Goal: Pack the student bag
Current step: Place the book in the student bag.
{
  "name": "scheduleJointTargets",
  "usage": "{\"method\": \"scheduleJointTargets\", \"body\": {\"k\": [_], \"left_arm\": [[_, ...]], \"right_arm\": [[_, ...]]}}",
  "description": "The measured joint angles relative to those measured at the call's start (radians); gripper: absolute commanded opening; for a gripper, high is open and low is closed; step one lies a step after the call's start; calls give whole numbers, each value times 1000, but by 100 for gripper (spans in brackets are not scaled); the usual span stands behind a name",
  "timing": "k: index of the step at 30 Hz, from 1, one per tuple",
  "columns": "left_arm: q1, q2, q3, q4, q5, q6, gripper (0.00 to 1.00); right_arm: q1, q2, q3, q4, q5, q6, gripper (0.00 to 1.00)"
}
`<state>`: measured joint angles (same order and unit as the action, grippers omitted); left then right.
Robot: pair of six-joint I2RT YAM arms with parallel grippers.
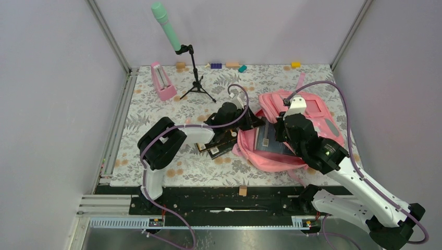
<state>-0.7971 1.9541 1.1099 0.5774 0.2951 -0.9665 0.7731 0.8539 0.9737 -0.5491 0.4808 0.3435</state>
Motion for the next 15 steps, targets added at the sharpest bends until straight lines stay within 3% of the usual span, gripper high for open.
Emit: {"method": "scheduleJointTargets", "body": {"k": [2, 5, 8, 13, 15], "left_arm": [[-5, 13, 11, -3, -8, 1, 15], [-7, 17, 20, -15, -14, 13, 47], [-10, 17, 37, -55, -35, 47, 60], [-13, 17, 53, -129, -49, 105, 70], [-13, 16, 54, -137, -49, 121, 93]], "right_arm": [[0, 0, 0, 0, 0, 0, 0], [0, 0, 0, 0, 3, 0, 0], [0, 0, 0, 0, 4, 0, 0], [0, -1, 0, 0, 5, 0, 0], [0, -1, 0, 0, 4, 0, 0]]}}
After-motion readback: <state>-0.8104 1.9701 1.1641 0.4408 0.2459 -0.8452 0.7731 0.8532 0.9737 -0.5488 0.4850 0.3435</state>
